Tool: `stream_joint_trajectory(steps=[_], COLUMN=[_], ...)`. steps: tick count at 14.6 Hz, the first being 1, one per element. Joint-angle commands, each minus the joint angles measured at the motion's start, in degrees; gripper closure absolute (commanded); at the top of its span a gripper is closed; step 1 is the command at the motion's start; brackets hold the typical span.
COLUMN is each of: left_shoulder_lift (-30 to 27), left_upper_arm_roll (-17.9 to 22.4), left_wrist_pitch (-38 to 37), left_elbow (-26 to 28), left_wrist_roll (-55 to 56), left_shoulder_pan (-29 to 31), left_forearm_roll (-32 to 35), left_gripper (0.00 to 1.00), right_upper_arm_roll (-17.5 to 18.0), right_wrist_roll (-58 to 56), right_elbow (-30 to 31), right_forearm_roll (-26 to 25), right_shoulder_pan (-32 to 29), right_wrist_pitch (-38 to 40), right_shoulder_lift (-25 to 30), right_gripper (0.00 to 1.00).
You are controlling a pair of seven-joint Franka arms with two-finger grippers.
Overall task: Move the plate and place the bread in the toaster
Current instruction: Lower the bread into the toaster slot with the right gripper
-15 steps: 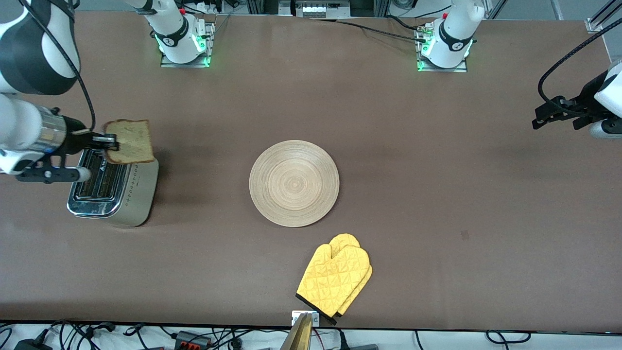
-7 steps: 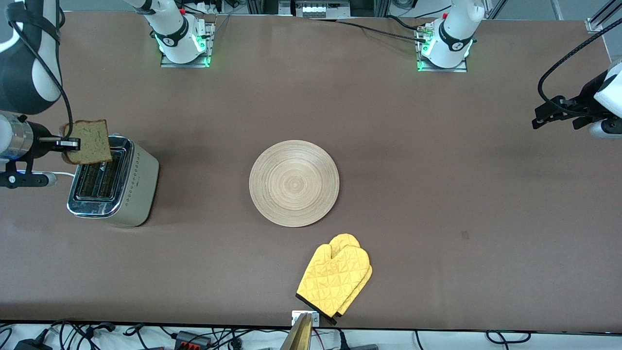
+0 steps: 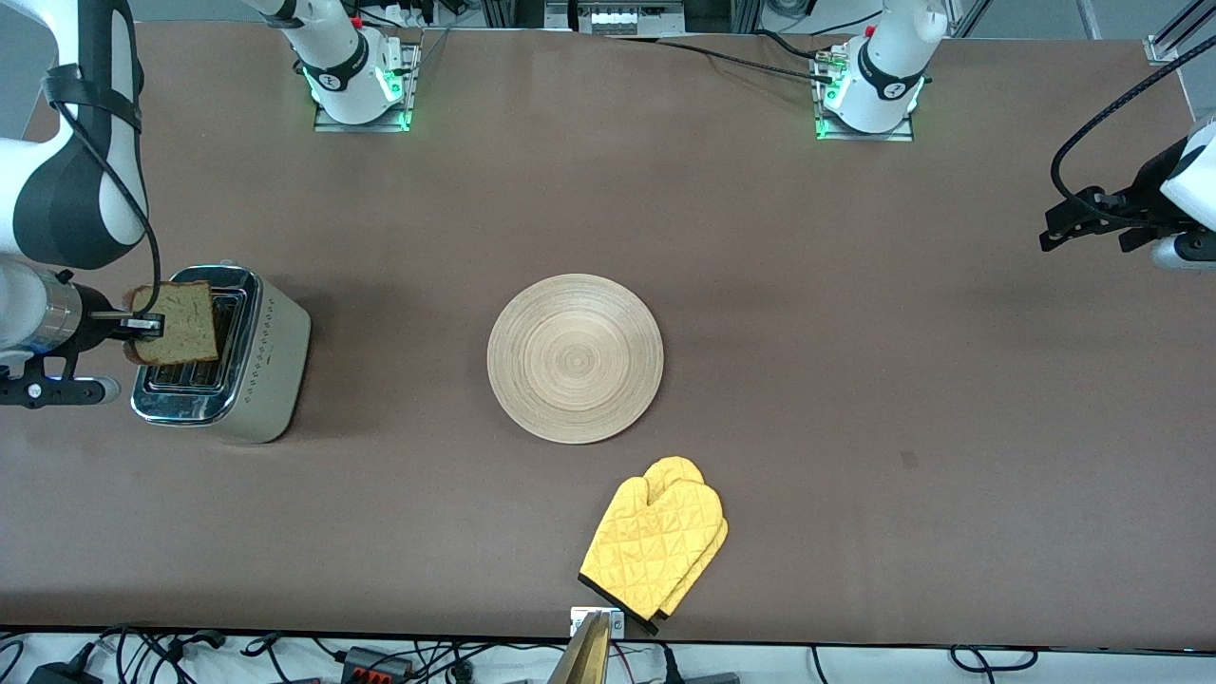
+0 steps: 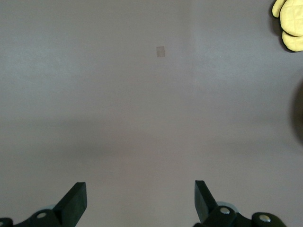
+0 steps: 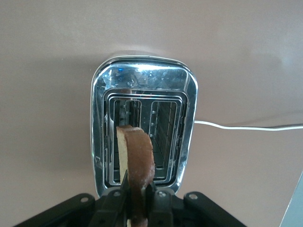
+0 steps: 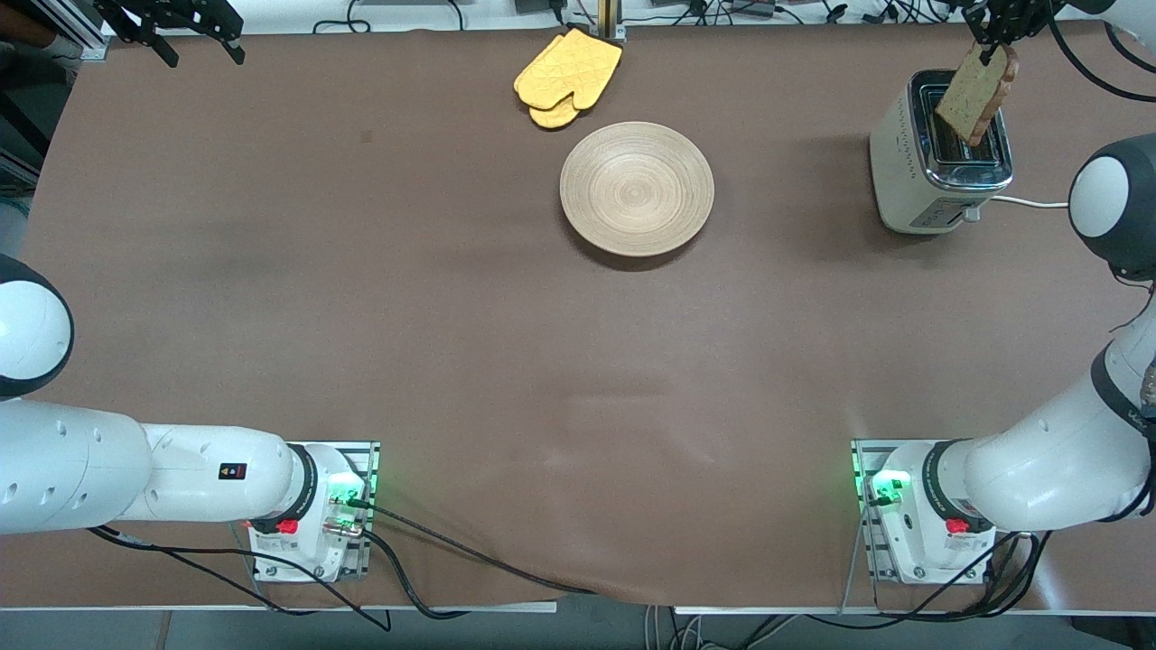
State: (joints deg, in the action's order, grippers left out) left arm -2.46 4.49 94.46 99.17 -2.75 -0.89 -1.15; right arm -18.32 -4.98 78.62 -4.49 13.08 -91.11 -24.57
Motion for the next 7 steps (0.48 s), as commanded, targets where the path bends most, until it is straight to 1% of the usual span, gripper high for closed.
stream_joint_trajectory(steps=[1,7], left_shoulder_lift=[-0.3,-0.3], left_upper_arm_roll=[0.5,0.5], left_wrist_pitch=[-1.1,-1.1], left_elbow=[-0.7,-0.7], left_wrist_roll=[0.4,0.4], left_shoulder_pan=[-0.4,-0.4], left_forearm_roll=[-0.7,-0.7], left_gripper=[0.00,0.00], right_upper_arm_roll=[0.2,0.3], right_wrist_roll=[-1.1,-1.0], right_elbow=[-1.8,-1.6], right_forearm_roll=[-0.7,-0.1], right_shoulder_pan=[-0.5,-1.4], right_wrist_pitch=[-1.4,-7.4], right_shoulder_lift=[-1.7,-5.0], right_gripper=[1.00,1.00])
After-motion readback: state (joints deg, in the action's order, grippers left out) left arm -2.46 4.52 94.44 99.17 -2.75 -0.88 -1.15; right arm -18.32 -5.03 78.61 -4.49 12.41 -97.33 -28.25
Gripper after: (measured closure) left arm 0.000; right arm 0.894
